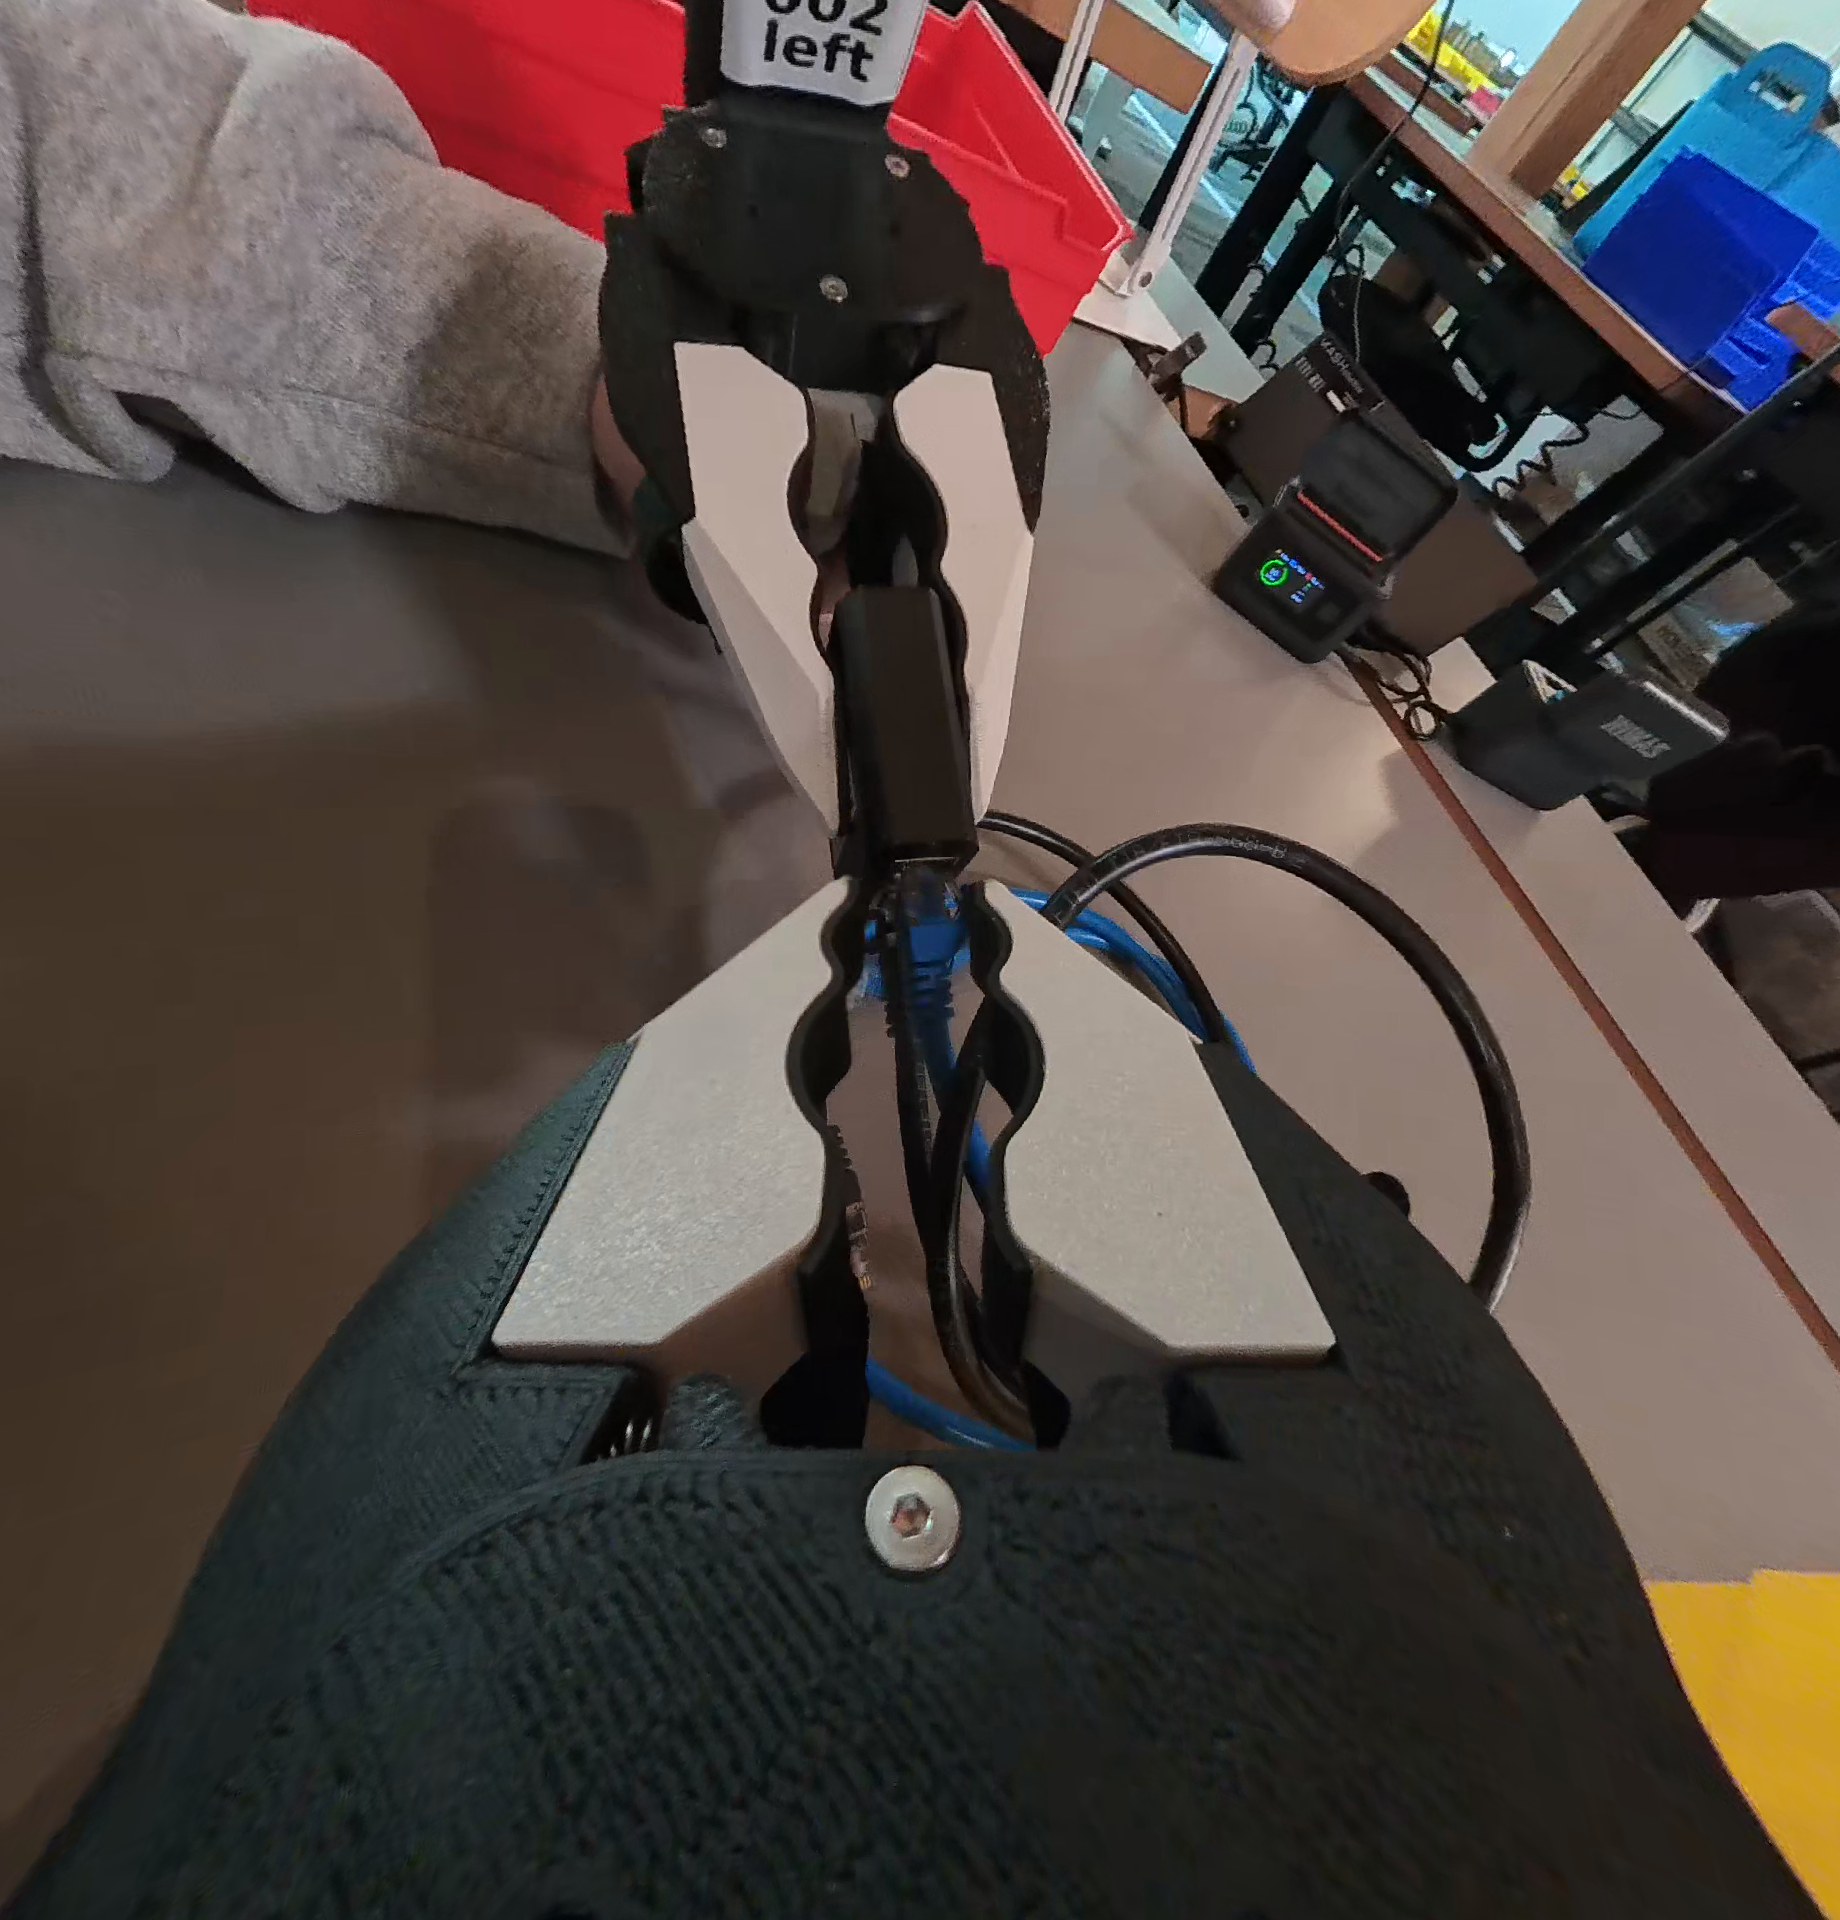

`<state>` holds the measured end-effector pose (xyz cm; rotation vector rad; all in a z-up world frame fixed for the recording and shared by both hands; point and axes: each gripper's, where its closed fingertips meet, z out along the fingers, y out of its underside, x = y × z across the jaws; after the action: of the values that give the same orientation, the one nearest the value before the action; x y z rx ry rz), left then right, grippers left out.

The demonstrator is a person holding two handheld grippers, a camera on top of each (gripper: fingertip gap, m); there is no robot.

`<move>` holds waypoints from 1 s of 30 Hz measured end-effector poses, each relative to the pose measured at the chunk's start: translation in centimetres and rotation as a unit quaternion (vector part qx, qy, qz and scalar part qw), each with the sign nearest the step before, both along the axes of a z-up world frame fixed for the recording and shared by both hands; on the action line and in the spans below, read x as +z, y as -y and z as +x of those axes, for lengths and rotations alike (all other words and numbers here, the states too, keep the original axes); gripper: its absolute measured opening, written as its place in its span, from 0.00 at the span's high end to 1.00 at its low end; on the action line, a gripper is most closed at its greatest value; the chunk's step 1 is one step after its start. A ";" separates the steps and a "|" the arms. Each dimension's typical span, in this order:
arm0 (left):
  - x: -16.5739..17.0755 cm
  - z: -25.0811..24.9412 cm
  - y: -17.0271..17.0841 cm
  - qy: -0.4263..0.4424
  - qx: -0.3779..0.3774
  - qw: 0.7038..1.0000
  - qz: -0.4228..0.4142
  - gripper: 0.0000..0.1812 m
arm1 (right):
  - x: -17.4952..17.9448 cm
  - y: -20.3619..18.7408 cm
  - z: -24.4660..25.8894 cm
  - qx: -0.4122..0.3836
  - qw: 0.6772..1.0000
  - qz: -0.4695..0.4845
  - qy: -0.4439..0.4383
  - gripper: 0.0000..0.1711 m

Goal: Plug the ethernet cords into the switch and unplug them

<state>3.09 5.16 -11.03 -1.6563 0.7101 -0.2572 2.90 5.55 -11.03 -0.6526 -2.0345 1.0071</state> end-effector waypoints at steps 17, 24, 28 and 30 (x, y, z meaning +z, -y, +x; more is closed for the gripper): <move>1.3 1.6 1.6 0.074 -0.076 0.994 -0.002 0.88 | -0.3 1.7 0.8 0.039 0.995 -0.063 0.062 0.94; 2.0 4.0 3.6 0.148 -0.177 0.971 -0.060 0.88 | 1.1 3.9 4.1 0.160 0.980 -0.010 0.118 0.95; 2.1 5.1 4.0 0.165 -0.207 0.961 -0.079 0.88 | 1.7 4.2 5.5 0.198 0.970 0.011 0.143 0.95; 2.1 5.3 4.4 0.167 -0.220 0.957 -0.086 0.88 | 1.6 4.1 6.4 0.217 0.962 0.016 0.165 0.95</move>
<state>8.35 0.75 -8.93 -1.5467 0.8059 -0.9174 9.32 1.48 -9.38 -0.3790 -2.5551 1.1669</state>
